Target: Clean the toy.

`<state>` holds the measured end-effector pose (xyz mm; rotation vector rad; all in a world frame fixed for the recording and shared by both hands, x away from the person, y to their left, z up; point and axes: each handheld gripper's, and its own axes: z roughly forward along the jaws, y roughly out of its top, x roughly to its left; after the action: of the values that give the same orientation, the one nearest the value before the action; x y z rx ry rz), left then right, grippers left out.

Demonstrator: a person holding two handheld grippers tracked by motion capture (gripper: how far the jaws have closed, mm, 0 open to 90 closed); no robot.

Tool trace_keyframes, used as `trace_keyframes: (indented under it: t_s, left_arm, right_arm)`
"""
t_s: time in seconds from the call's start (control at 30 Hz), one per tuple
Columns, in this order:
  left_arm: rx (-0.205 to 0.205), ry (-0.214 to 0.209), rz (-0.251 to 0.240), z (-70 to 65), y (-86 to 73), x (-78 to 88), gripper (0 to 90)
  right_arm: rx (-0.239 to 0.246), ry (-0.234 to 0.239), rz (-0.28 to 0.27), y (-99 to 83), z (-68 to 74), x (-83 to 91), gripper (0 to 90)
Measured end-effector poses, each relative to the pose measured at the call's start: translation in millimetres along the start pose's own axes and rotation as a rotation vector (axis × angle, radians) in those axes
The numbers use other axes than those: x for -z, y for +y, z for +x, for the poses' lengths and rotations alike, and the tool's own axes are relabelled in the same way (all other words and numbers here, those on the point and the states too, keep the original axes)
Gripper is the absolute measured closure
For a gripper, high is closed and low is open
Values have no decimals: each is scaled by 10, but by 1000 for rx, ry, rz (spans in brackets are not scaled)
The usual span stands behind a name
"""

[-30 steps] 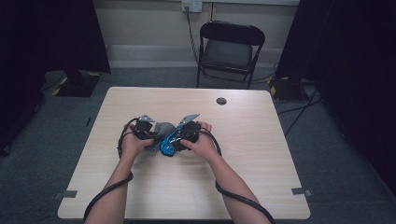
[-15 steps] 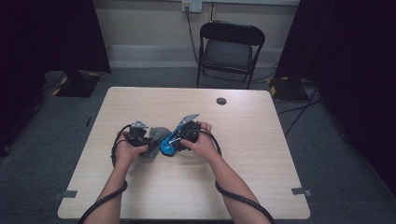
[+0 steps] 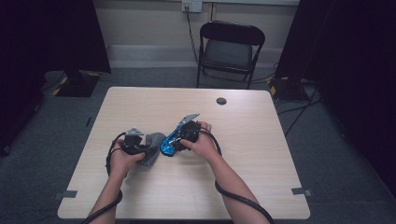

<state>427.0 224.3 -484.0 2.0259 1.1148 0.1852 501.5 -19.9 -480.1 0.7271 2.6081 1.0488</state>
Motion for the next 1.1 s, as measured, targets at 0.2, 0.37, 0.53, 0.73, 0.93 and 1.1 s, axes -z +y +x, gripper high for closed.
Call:
trace_keyframes:
  t_s: [0.2, 0.37, 0.53, 0.73, 0.93, 1.1]
  left_arm:
    - [9, -6, -17, -65, -88, 40, 747]
    - [17, -16, -4, -117, -141, 92, 747]
    - [4, -26, 12, -156, -192, 149, 746]
    - [2, -41, 26, -208, -257, 223, 744]
    - [-2, -34, 37, -221, -287, 308, 736]
    - [-10, -10, 19, -153, -234, 370, 734]
  right_arm:
    - [1, 0, 0, -1, 2, 0, 90]
    - [1, -2, -1, -3, 6, 0, 90]
    - [0, -2, -8, -12, -3, 1, 90]
    - [0, -3, -1, -5, -4, 2, 90]
    - [-1, -3, -15, -21, -5, 2, 90]
    - [-1, -3, -15, -22, -9, 2, 90]
